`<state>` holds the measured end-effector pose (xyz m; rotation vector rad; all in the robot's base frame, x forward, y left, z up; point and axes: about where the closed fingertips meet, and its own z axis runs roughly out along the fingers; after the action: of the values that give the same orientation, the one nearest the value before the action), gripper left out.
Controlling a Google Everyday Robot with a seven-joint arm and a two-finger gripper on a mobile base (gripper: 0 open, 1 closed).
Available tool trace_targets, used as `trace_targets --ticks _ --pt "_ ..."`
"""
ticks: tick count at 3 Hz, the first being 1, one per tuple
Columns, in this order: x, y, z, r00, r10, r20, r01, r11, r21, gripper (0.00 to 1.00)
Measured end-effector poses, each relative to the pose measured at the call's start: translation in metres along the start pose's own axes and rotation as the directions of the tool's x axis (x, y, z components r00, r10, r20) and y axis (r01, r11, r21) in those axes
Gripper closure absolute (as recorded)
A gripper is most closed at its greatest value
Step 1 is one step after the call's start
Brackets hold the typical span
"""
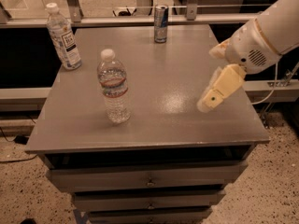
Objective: Move water bottle near redbull can
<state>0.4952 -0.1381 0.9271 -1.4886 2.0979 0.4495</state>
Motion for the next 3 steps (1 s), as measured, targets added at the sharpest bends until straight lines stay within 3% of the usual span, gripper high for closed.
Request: trace_targets --ticks 1,2,3 --pt "-0.027 -0.007 0.025 0.993 0.023 0.115 -0.018 0.9988 -0.046 0.0" --pt "-0.051 -0.003 0.04 0.976 0.035 0.216 -0.019 0.9969 -0.077 0.0" --pt "-0.094 0.009 0.059 0.925 0.042 0.377 -0.009 0.9959 -0.09 0.0"
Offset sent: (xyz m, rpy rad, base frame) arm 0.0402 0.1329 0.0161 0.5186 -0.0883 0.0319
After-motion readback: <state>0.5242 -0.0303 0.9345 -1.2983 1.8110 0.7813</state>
